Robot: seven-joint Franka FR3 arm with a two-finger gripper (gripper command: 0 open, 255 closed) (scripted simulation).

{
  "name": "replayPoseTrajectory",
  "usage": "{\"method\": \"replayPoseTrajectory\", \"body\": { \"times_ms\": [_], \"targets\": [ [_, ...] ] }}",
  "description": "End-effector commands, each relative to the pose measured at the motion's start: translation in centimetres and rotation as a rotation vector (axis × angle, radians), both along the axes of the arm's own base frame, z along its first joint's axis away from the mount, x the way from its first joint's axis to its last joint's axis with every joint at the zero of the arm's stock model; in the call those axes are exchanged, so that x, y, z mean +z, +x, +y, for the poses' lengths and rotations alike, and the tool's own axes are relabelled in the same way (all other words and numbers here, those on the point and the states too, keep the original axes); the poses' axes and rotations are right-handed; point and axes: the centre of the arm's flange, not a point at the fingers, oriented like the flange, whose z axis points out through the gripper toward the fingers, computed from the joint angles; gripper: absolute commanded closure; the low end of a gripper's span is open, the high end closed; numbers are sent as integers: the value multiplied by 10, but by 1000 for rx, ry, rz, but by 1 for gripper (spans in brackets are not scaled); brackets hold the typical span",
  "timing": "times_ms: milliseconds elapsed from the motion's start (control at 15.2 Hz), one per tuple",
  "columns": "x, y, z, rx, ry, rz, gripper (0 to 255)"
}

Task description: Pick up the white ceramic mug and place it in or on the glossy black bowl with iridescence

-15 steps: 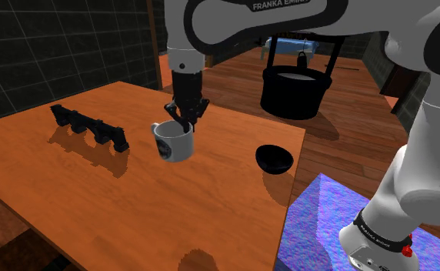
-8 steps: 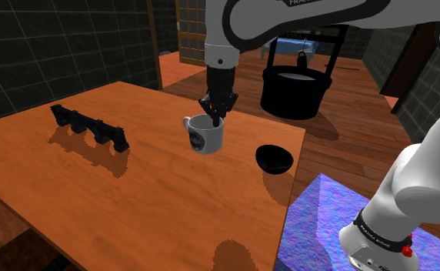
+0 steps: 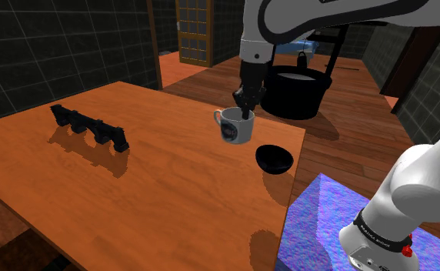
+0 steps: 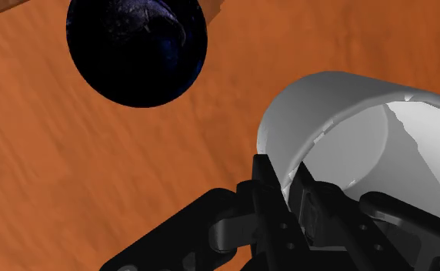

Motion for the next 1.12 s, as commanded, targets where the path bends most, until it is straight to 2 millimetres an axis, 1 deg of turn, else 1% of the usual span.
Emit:
{"method": "replayPoseTrajectory", "body": {
  "times_ms": [0, 462, 528, 1056],
  "targets": [
    [1, -13, -26, 1, 1, 0, 255],
    [6, -45, -112, 1, 1, 0, 255],
    [7, -48, -120, 1, 1, 0, 255],
    [-35, -48, -120, 1, 1, 0, 255]
  ]
}}
